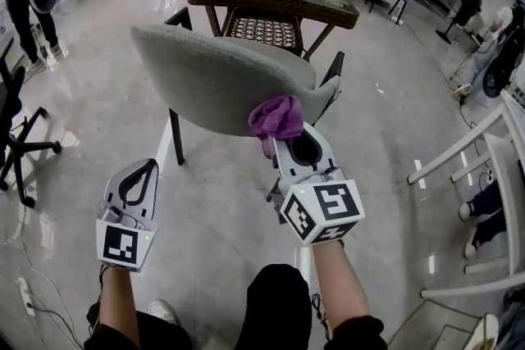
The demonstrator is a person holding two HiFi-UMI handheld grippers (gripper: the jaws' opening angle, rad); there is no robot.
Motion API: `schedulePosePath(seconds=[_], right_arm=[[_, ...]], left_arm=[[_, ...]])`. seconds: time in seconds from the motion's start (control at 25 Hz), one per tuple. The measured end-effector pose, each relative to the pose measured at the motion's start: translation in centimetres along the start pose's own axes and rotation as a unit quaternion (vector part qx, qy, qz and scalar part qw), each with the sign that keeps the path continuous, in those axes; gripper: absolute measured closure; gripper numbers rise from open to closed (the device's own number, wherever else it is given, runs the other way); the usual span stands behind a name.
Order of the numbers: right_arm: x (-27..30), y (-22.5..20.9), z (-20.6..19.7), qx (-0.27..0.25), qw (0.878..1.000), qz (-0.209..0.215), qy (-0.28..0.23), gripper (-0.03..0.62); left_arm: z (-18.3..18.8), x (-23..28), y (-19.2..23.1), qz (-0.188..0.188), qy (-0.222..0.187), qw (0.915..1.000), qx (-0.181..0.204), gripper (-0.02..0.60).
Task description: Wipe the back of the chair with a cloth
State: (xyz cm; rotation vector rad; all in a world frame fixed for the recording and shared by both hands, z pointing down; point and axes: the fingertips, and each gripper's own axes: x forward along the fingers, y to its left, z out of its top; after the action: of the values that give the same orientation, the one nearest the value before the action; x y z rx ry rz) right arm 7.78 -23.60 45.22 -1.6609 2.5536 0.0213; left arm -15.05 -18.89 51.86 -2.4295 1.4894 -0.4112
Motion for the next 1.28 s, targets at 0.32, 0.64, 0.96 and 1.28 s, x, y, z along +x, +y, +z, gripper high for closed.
schedulePosePath(seconds=[0.32, 0.64, 0.96, 1.28], right_arm=[[-0.9, -6.6, -1.1, -0.02, 0.999, -0.04, 0.023, 0.499], [-1.1, -12.9, -3.3, 0.004, 0.991, -0.115, 0.067, 0.499], [-2.7, -8.8, -4.3, -0.034, 0.99, -0.12, 0.066, 0.499], [1.7, 4.8, -8.8, -0.039, 0.996, -0.008, 0.075, 0.499]], left_arm=[[-0.9, 0.5, -1.5, -0.01, 0.004, 0.9999, 0.008, 0.572], [-1.4, 0.8, -2.0, -0.015, 0.007, 0.9999, -0.002, 0.572], [-2.2, 1.3, -1.2, -0.009, 0.01, 0.9992, -0.036, 0.572], [-3.7, 2.0, -0.2, -0.002, 0.0, 0.9992, -0.039, 0.572]])
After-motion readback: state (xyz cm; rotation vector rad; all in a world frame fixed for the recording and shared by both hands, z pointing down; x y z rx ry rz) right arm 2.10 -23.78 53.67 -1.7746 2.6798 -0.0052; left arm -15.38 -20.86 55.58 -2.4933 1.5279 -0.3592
